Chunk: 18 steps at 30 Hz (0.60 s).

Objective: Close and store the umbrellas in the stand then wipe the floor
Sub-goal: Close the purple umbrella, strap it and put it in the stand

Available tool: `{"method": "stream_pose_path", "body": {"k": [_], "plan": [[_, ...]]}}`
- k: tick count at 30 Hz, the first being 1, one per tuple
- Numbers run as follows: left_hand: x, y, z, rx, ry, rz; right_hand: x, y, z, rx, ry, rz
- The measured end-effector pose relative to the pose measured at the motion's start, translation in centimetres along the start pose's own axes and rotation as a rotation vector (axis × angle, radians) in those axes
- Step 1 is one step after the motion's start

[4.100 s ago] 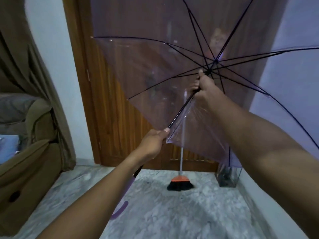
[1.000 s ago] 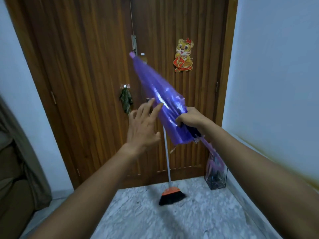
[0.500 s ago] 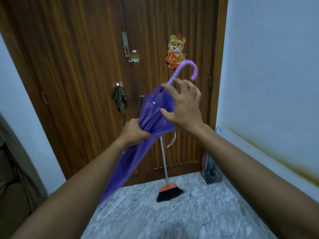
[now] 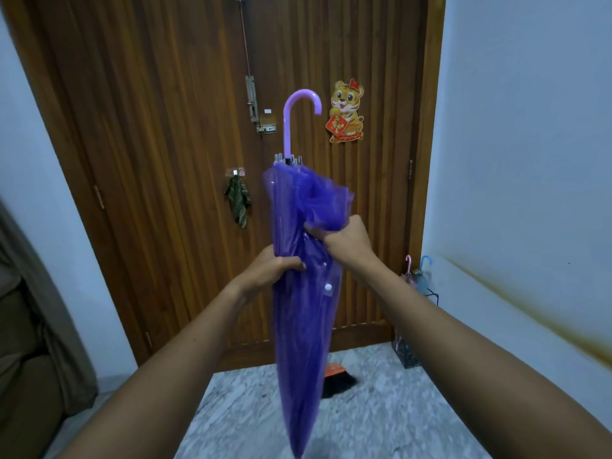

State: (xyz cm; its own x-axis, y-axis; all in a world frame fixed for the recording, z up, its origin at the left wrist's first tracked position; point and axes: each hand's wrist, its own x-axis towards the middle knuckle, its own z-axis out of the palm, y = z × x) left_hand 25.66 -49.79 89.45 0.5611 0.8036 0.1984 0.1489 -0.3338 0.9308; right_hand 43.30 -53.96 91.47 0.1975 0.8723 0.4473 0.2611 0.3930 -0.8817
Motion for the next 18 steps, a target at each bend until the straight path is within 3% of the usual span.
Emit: {"method": "stream_pose_path", "body": {"k": [2,6,12,18], "plan": [[-0.5,-0.6,0.8,-0.029,0.088,0.067,0.2,-0.1,0.3,-0.035,0.116,0.076],[-1.3,-1.7,3.6,-0.100,-0.023,0.099,0.0,0.1,1.9,-0.194,0.120,0.139],[-0.8,-2.4,4.0,-0.187,0.173,0.035,0.3,-1.5,1.0,-0.143,-0.266,0.195],[-1.2,-3.3,2.2,-0.250,-0.022,0.007,0.0,-2.2,-2.6,-0.133,-0.514,0.172]]}}
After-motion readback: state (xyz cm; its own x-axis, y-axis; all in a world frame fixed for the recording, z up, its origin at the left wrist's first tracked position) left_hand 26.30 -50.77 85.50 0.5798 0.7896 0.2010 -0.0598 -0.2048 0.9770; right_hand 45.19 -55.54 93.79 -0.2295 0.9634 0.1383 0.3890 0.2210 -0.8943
